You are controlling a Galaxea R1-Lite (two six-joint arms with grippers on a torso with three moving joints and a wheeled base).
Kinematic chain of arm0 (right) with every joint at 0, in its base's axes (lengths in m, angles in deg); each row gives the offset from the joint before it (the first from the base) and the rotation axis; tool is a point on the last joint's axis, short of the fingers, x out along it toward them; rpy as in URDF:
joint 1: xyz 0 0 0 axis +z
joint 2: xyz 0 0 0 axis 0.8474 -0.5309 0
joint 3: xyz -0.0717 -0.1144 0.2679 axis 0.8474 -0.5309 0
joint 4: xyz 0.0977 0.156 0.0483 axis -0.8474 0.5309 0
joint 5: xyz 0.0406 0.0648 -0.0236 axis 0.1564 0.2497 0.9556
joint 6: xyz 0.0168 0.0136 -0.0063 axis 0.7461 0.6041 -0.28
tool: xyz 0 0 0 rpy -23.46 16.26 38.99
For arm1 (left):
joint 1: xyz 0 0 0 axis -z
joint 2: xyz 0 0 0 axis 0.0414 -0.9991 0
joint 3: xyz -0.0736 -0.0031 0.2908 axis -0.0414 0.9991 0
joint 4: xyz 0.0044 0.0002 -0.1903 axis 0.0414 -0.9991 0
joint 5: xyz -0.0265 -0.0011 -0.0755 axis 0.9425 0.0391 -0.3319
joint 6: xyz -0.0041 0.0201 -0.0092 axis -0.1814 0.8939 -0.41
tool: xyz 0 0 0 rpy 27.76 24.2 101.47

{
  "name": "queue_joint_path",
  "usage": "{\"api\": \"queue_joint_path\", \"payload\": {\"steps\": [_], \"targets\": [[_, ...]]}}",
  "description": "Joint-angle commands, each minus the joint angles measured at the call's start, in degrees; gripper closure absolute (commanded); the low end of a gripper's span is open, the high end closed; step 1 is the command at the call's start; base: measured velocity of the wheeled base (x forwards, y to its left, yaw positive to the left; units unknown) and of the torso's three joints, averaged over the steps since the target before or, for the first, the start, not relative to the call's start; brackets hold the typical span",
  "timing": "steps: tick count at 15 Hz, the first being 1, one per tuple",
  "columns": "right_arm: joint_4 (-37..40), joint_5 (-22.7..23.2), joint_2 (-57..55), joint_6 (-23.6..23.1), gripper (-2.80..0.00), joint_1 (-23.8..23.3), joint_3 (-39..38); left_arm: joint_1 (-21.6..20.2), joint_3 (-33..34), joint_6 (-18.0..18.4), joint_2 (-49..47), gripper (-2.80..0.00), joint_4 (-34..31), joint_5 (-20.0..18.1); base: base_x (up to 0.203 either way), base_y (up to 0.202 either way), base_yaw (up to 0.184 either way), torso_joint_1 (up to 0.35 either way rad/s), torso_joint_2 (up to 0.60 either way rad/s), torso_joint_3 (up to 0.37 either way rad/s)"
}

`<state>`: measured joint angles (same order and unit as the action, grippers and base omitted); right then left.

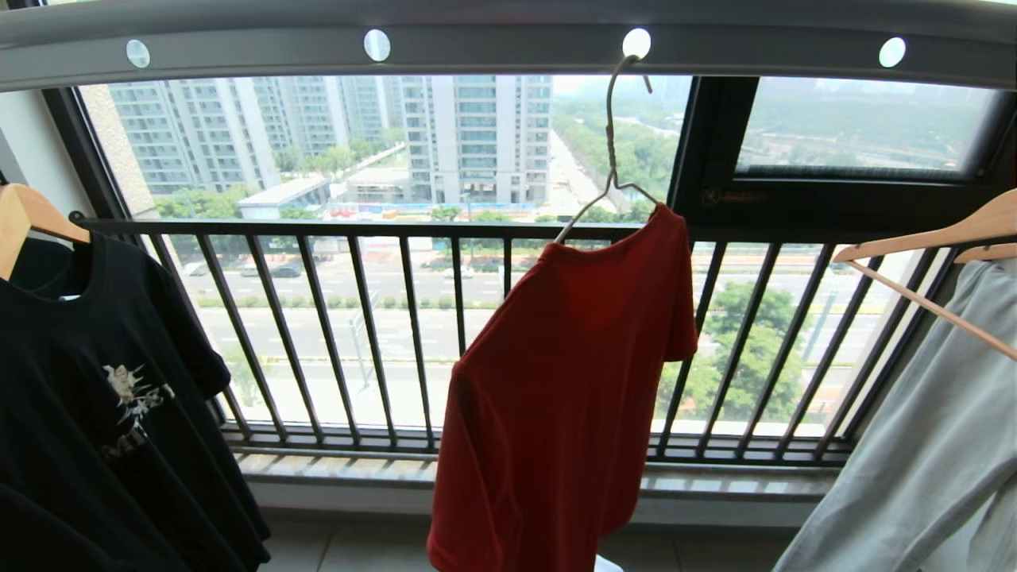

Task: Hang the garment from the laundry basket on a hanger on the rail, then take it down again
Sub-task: Take the clothes off the clothes rack

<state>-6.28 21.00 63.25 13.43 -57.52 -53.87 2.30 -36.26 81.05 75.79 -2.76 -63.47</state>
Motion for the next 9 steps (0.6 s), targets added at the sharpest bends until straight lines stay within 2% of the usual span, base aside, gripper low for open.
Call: {"api": "queue_joint_path", "payload": {"steps": [1, 5, 9], "targets": [[-0.05, -0.21, -0.09, 1.21, 0.00, -0.02, 0.01, -0.01, 0.00, -0.02, -0.02, 0.00, 0.01, 0.02, 0.000, 0.000, 0.000, 0.000, 0.00, 0.000], [0.27, -0.27, -0.35, 1.00, 0.00, -0.06, 3.42, -0.01, 0.00, -0.02, 0.00, 0.00, 0.01, 0.02, 0.000, 0.000, 0.000, 0.000, 0.00, 0.000], [6.71, 2.42, -7.51, 0.93, 0.00, -0.01, 17.35, -0.01, 0.00, -0.02, -0.01, 0.00, 0.01, 0.02, 0.000, 0.000, 0.000, 0.000, 0.00, 0.000]]}}
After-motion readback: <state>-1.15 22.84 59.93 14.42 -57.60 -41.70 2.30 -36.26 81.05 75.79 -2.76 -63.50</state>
